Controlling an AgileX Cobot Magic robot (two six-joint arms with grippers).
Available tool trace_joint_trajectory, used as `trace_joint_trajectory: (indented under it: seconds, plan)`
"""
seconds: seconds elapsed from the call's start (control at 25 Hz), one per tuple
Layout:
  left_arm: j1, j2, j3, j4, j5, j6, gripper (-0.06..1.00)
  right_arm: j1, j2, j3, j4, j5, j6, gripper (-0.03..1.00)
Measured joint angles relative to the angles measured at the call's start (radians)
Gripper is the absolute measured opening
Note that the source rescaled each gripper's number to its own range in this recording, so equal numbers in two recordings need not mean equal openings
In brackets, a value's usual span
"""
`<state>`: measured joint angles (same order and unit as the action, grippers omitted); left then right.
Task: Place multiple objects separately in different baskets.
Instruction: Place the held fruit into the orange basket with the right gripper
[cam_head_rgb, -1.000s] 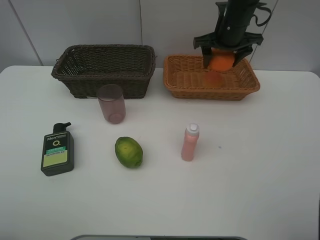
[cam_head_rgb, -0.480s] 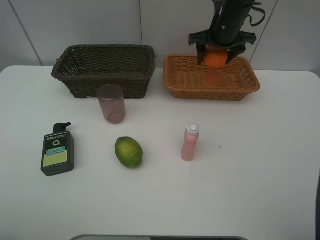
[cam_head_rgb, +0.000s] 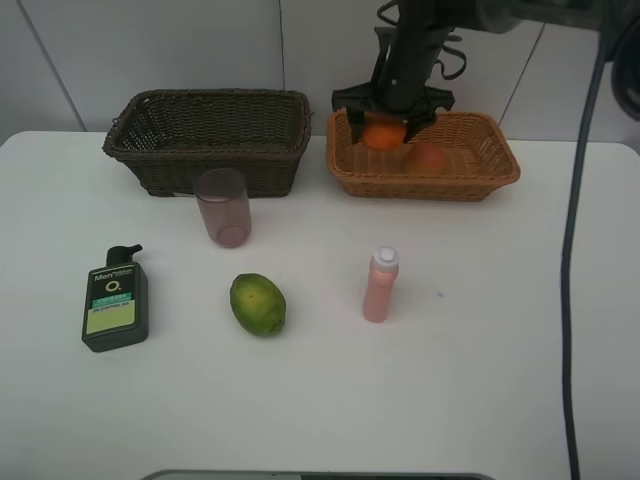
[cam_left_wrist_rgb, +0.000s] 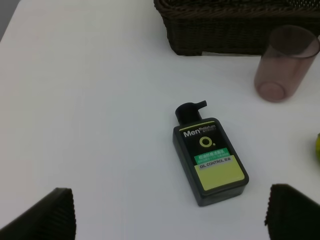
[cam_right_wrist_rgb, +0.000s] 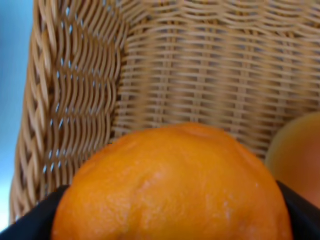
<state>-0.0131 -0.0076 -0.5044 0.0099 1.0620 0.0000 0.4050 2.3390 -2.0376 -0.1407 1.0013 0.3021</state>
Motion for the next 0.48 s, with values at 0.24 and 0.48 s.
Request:
trace_joint_trajectory:
  seconds: [0.24, 0.48]
  plan:
    - [0.000, 0.000, 0.000, 0.000, 0.000, 0.000, 0.97, 0.000, 0.035, -0.006, -0.020, -0.074, 0.001, 0.69]
    - [0.000, 0.000, 0.000, 0.000, 0.000, 0.000, 0.97, 0.000, 0.035, -0.006, -0.078, -0.117, 0.050, 0.69]
